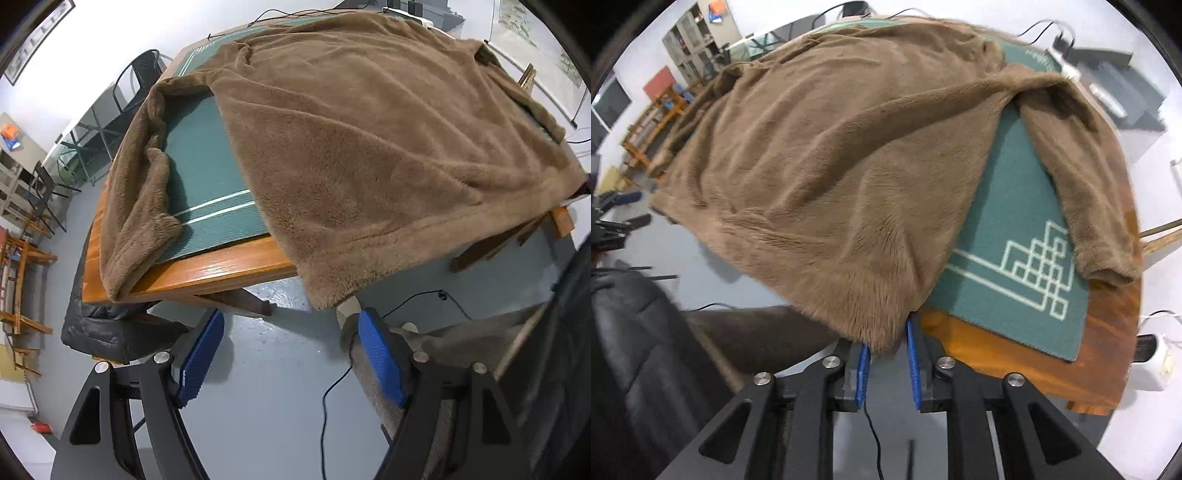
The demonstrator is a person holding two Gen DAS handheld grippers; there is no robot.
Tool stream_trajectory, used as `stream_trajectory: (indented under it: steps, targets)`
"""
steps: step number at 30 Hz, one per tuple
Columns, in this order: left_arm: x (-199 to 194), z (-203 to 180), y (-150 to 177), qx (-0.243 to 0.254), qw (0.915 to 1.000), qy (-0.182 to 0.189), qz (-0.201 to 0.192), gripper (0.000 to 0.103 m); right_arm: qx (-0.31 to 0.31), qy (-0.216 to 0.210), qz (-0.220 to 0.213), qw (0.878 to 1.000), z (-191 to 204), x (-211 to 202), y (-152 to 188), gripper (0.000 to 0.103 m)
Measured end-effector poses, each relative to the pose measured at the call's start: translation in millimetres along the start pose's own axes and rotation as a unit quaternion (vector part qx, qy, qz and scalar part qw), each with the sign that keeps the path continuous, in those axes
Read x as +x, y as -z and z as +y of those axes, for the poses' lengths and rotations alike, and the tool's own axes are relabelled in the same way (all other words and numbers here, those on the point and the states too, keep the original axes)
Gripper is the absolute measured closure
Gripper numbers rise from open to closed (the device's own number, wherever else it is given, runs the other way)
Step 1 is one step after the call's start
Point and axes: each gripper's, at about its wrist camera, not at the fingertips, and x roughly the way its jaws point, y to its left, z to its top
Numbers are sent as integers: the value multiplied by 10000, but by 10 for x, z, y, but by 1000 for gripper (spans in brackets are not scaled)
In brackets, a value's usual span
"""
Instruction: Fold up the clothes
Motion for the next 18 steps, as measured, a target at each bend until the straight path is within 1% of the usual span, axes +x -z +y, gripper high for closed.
stream_trajectory:
  steps: [2,4,7,9,10,11,12,13,16,18]
  targets:
    - [-111,85,-98,-161,9997,127,-146,24,-49,-241,9,9997,-10,-102,-44,83]
    - [-250,154,-277,-332,9980,280,-463,24,-174,-456,-84,9988,-4,-255,-143,83]
    - [-314,153,-635,-413,9943,413,-890,24,-242,-404,-487,9977,-35,-440,-371,83]
    - [-232,86,-864,-385,9930,454,-1024,24,-130,-447,-818,9956,-115,-446,-608,81]
    - [-135,27,-994,-328,9930,477,-1031,24,-67,-413,-931,9948,-113,-396,-714,75]
    - [-48,-34,-1076,-250,9933,509,-1011,24,-48,-353,-997,9944,-70,-320,-830,64]
    - [55,-104,-1172,-147,9938,522,-973,24,-60,-300,-1037,9941,-7,-236,-951,56]
    - [155,-163,-1256,-57,9943,521,-934,24,-73,-247,-1077,9939,55,-151,-1072,51]
    - [425,-256,-1427,120,9958,431,-800,24,-103,-174,-983,9949,112,175,-1326,51]
    - [545,-268,-1487,133,9967,361,-711,24,-100,-219,-890,9957,125,366,-1390,51]
